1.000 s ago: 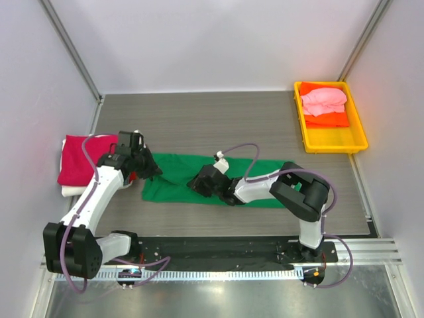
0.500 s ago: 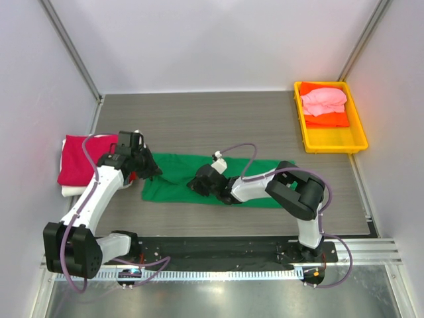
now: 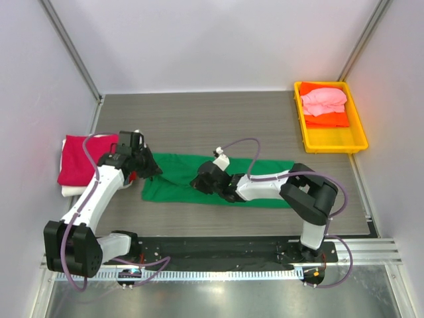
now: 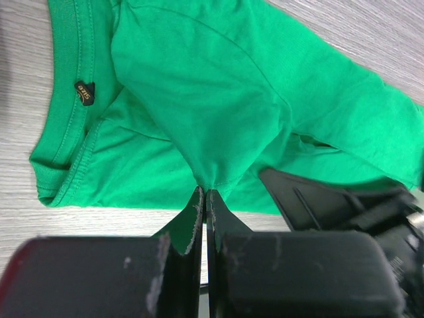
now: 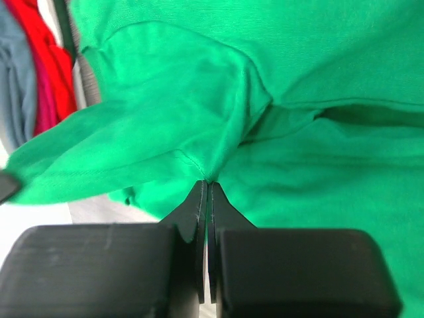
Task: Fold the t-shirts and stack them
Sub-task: Fold the tshirt
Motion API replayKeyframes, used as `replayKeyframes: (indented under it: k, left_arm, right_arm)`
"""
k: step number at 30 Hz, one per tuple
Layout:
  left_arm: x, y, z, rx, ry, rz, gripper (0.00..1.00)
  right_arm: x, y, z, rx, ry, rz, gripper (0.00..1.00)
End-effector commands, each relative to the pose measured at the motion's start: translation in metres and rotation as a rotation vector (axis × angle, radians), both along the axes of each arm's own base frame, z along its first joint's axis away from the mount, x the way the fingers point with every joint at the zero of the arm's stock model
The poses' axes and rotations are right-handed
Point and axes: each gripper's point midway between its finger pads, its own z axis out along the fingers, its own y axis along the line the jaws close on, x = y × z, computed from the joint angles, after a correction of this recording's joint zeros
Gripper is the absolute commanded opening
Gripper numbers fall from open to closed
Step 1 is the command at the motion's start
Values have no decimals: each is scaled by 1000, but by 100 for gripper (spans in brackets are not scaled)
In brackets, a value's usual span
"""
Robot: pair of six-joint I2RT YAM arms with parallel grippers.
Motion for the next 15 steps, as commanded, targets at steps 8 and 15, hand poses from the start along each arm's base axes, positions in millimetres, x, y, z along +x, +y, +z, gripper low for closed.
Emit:
replayKeyframes:
  k: [8,15]
  left_arm:
    - [-6,5,-18,-13,-15,64,0]
    - [-28,7,-49,-25,52,118,0]
  right_arm:
    - [-13,-16,43,-96,-13,102,1]
    - [-16,-25,32,-68,82,175,1]
